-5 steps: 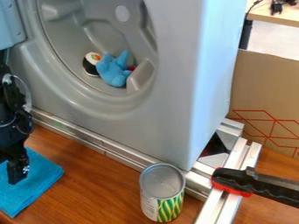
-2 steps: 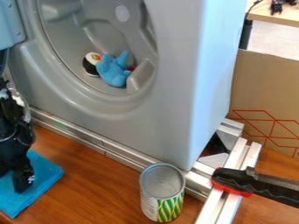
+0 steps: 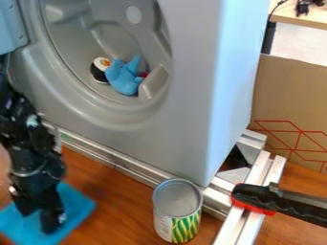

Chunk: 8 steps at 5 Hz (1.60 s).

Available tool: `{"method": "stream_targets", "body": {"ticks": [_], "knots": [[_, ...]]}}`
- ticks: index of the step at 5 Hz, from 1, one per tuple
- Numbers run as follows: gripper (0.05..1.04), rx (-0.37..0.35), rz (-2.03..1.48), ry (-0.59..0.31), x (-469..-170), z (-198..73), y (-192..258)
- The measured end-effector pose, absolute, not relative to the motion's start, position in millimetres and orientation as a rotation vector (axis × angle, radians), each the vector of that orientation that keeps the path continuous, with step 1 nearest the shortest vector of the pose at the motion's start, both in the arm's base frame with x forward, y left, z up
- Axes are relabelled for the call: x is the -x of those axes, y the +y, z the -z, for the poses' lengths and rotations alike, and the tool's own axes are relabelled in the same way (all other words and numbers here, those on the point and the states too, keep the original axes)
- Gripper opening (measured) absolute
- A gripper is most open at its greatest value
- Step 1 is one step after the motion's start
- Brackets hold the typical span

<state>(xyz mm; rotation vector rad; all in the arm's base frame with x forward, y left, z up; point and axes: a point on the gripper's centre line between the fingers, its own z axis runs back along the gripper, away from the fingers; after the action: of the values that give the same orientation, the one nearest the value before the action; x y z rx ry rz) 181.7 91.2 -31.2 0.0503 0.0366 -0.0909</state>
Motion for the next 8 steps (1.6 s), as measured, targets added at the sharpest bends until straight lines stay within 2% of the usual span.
{"method": "stream_targets", "body": {"ticks": [2, 4, 5, 6, 7, 8], "knots": [[1.001, 0.009, 0.129, 0.014, -182.1, 35.3, 30.7], [1.001, 0.060, 0.081, -0.007, -177.0, 38.3, 5.6], [1.001, 0.086, 0.105, 0.014, -165.7, 34.8, 1.6], [1.000, 0.068, 0.078, 0.044, -155.0, 23.0, 13.1], [1.000, 0.026, 0.055, 0.020, -158.1, 3.4, 30.1], [1.000, 0.024, 0.044, -0.007, -164.5, -13.2, 45.4]]}}
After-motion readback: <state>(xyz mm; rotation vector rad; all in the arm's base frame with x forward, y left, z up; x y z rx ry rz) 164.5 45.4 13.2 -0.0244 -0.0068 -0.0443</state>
